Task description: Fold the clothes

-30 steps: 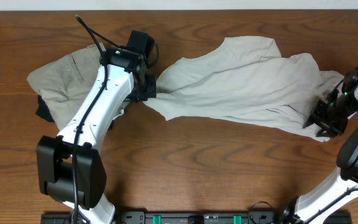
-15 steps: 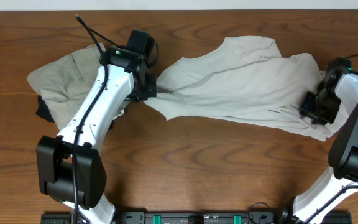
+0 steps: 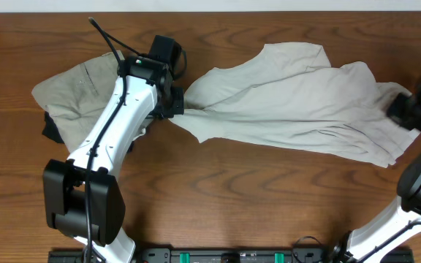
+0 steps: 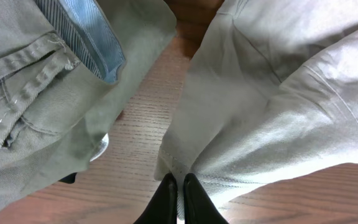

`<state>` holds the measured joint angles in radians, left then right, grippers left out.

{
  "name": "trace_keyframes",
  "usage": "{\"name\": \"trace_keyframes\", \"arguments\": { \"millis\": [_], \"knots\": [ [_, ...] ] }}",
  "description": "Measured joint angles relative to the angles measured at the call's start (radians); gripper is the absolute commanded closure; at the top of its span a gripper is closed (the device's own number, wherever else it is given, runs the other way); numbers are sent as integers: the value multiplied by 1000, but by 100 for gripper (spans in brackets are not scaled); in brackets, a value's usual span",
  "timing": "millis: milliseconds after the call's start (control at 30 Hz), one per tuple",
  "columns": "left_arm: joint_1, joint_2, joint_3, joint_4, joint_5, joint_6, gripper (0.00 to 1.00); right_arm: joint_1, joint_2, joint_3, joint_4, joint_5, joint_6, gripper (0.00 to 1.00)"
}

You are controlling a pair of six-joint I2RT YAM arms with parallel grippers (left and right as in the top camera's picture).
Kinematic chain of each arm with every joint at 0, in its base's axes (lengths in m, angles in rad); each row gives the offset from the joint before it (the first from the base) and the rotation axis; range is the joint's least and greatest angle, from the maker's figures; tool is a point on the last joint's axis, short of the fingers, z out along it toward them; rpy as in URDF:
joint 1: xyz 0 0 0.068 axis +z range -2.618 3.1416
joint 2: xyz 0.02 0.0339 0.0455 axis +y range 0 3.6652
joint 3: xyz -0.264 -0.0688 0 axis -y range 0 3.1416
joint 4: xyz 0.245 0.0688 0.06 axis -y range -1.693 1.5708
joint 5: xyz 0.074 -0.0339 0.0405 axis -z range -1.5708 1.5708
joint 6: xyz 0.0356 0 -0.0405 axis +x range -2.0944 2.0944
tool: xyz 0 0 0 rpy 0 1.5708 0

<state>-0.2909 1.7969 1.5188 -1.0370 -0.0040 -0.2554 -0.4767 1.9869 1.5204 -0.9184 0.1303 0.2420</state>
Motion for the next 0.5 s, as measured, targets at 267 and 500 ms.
{"name": "trace_keyframes", "arguments": {
  "millis": [267,500],
  "knots": [
    [0,0,0,-2,0,2,94,-19,-9,149,-349,-114,-41,48],
    [0,0,0,5,0,2,94,-18,-10,-32,-384,-123,-52,47]
  ]
}}
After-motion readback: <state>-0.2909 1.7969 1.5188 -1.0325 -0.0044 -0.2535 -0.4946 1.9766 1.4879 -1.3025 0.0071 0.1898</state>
